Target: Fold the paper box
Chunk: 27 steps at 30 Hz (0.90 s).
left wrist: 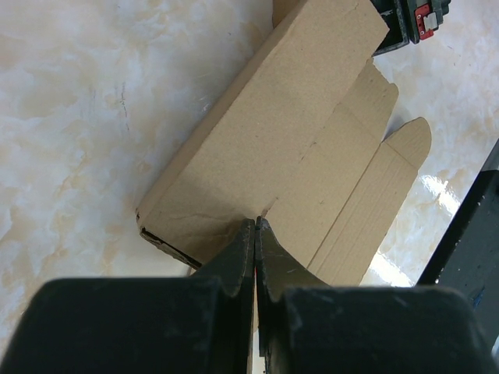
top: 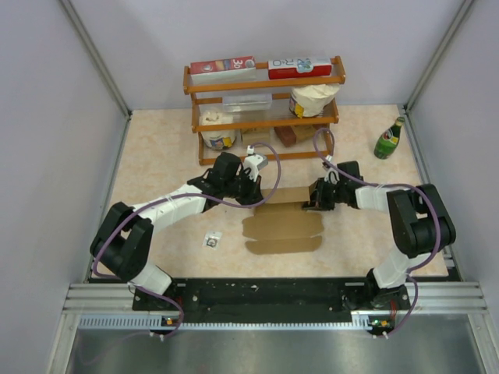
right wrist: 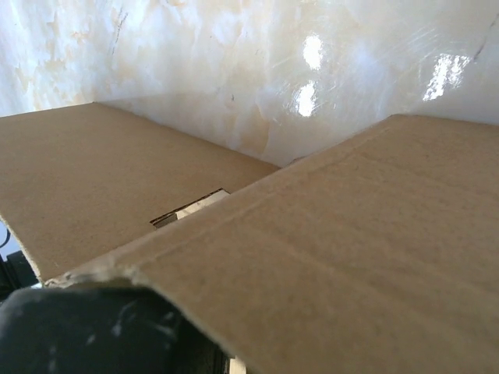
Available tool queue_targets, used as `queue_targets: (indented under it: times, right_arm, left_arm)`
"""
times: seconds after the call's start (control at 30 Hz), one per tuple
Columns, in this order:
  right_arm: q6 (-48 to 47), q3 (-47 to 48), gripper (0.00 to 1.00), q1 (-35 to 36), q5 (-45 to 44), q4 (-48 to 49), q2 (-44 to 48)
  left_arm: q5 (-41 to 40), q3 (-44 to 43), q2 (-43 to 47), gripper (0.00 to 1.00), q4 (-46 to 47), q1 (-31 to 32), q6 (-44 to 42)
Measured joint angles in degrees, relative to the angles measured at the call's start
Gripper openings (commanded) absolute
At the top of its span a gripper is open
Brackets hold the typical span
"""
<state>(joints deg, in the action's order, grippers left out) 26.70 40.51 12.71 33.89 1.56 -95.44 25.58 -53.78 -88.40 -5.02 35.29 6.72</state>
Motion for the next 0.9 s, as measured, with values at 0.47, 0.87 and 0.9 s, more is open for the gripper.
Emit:
queue_targets:
  times: [0.47, 0.87, 0.9]
  right_arm:
    - [-2.62, 0.11, 0.21, 0.63, -9.01, -8.55, 8.72]
    - [-3.13, 1.36, 0.28, -4.11, -13.73, -16.85, 21.53]
    - [-3.10, 1.62, 0.29, -4.42, -13.86, -17.53, 22.05]
  left_arm:
    - [-0.83, 0.00, 0.00, 0.00, -0.15, 0.02, 0.07]
    - [-1.51, -0.70, 0.04, 0.00, -1.07, 0.02, 0.04]
    - [-1.55, -0.76, 0.04, 0.00, -1.14, 0.02, 0.04]
